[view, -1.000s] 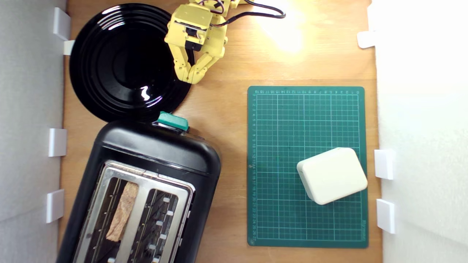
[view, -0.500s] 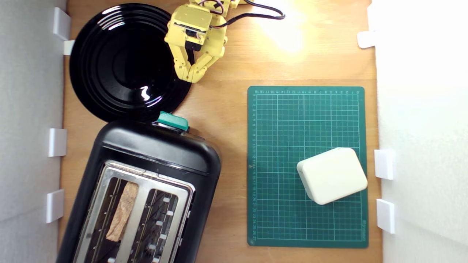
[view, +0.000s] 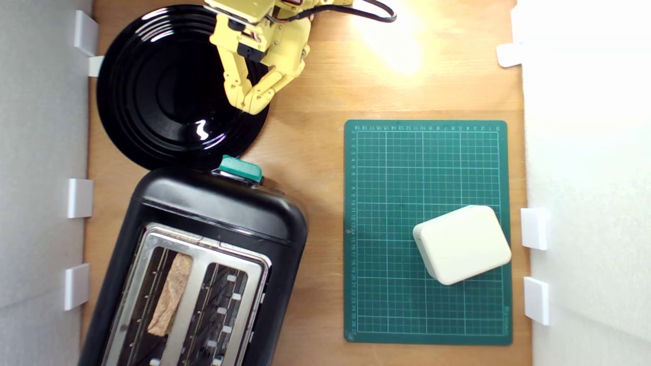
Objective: Start toaster
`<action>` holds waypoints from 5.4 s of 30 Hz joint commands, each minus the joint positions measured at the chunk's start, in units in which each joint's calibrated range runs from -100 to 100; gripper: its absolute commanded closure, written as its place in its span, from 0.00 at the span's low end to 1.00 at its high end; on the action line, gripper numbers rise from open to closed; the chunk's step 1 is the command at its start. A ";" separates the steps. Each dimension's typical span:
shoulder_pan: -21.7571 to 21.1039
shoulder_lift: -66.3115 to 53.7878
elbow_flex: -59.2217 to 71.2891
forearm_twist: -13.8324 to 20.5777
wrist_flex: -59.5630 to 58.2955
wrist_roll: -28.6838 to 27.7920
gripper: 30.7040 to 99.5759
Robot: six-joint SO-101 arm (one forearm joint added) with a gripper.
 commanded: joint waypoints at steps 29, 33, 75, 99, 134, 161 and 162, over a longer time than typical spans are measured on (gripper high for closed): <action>-6.20 38.43 -43.77 0.75 -1.75 -12.86 0.99; -6.20 39.85 -45.41 3.09 -2.60 -10.24 0.99; -5.33 43.43 -45.68 4.69 -2.78 0.24 0.99; -3.90 47.42 -38.59 4.41 -3.89 -0.02 0.99; 1.65 57.08 -20.42 3.47 -20.51 -1.54 0.99; 1.97 72.99 -19.24 4.69 -20.59 -2.48 0.99; 1.97 73.07 -18.87 4.69 -20.68 -2.48 0.99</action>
